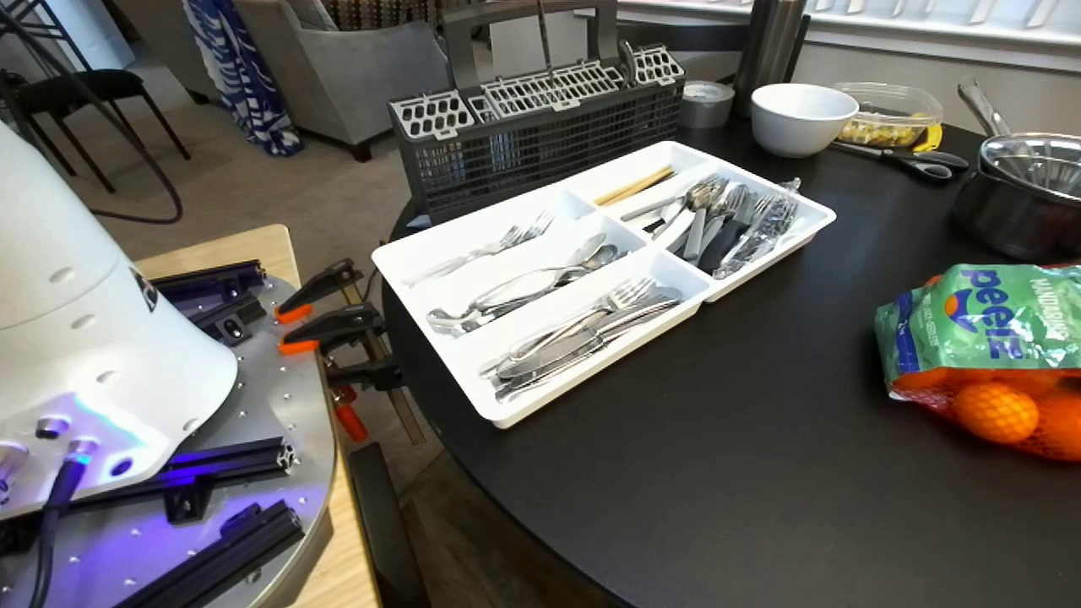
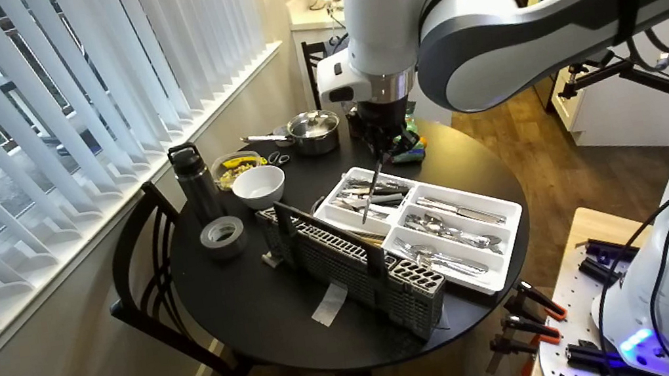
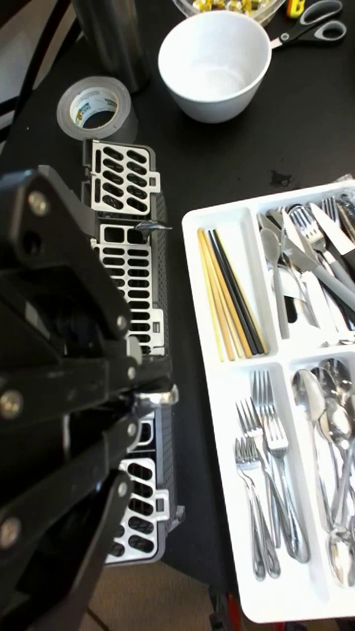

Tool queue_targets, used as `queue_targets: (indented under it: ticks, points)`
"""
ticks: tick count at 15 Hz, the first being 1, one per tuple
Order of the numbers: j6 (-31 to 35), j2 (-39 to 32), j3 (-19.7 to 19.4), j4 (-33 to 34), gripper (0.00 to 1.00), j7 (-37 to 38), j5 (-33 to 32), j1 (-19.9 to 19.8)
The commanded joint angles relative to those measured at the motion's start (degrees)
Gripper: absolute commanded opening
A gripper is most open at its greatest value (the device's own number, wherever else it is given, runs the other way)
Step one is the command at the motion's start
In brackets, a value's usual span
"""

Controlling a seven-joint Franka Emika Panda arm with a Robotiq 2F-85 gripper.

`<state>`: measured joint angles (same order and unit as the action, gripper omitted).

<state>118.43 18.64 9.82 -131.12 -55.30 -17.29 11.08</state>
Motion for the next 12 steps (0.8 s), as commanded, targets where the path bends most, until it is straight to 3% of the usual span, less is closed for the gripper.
queue_targets:
  ticks: [1, 7, 12]
  points:
    - [-8.4, 2.7, 0.0, 3.3, 0.04, 2.4, 0.3, 1.0]
    - [-22.6, -5.3, -3.0, 12.5, 0.04, 5.5, 0.6, -1.5]
    - [-27.1, -16.0, -7.3, 17.8, 0.04, 7.5, 0.0, -5.7]
